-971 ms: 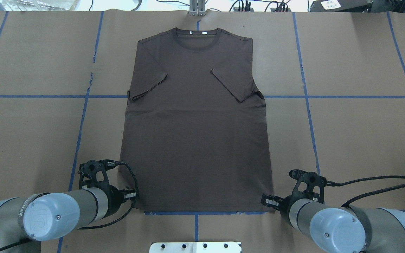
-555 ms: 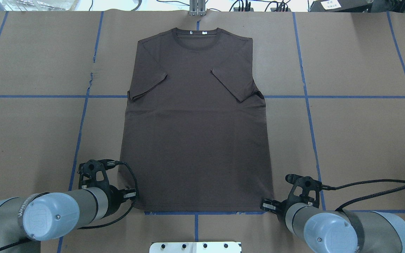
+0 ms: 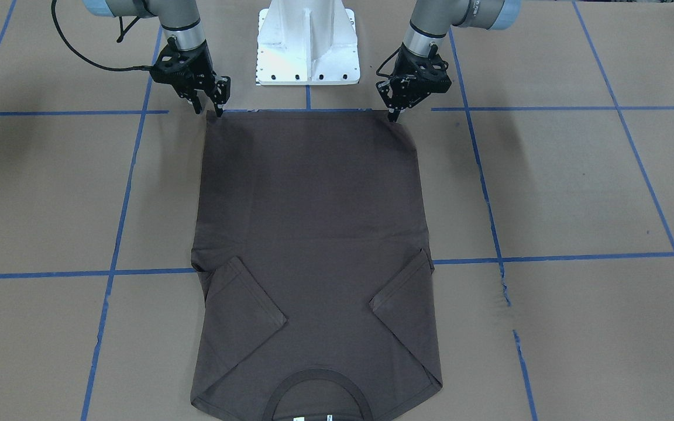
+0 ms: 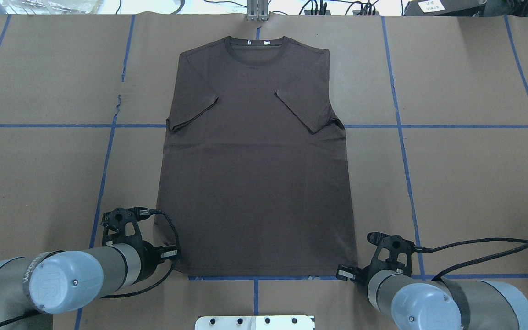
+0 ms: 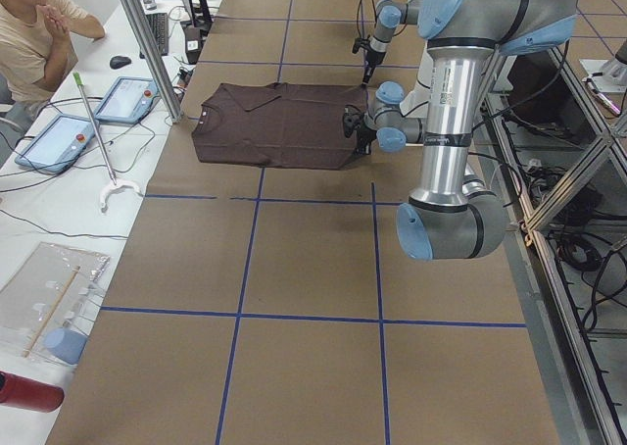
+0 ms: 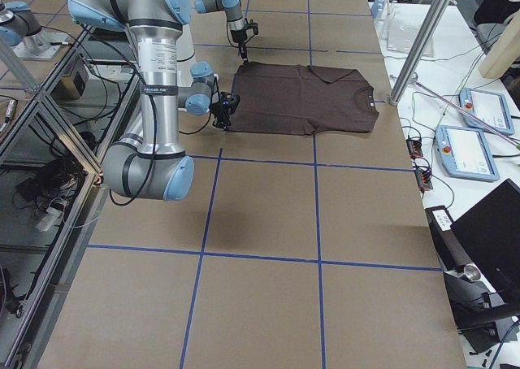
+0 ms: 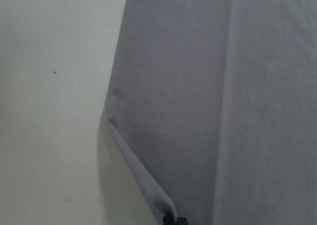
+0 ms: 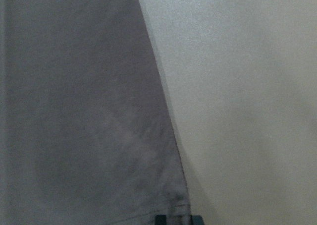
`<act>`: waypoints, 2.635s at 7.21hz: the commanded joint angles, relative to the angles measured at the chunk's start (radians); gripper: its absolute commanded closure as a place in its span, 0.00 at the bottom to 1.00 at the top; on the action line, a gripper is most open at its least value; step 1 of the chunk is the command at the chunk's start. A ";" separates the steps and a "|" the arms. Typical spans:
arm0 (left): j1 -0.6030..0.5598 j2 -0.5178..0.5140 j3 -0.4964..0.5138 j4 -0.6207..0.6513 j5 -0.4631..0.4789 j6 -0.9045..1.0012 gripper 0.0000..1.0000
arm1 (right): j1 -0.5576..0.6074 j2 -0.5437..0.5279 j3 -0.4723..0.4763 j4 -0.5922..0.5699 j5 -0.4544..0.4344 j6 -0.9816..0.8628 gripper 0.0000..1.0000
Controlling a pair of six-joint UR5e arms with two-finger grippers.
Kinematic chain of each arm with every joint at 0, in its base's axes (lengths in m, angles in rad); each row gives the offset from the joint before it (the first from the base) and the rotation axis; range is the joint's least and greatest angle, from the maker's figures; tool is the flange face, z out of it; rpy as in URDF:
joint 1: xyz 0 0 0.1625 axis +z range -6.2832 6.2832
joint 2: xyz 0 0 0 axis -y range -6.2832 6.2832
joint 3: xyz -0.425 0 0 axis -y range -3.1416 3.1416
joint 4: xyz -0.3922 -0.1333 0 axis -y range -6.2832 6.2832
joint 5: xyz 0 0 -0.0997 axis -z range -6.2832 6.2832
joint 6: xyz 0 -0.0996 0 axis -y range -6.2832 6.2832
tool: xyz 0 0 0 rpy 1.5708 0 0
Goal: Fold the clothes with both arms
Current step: 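Grasp both hem corners with the left and right grippers, then lift the hem with both grippers and fold it toward the collar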
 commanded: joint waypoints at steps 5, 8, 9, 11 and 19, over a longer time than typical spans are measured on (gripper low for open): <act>-0.021 0.003 -0.066 0.042 -0.011 0.012 1.00 | 0.033 0.000 0.087 -0.062 0.018 -0.010 1.00; -0.030 -0.084 -0.490 0.606 -0.147 0.057 1.00 | 0.027 0.045 0.529 -0.538 0.124 -0.010 1.00; -0.089 -0.150 -0.552 0.734 -0.211 0.057 1.00 | 0.062 0.138 0.606 -0.698 0.179 -0.010 1.00; -0.145 -0.190 -0.533 0.760 -0.253 0.140 1.00 | 0.168 0.303 0.604 -0.862 0.273 -0.058 1.00; -0.644 -0.537 0.272 0.404 -0.325 0.543 1.00 | 0.717 0.444 -0.053 -0.460 0.419 -0.402 1.00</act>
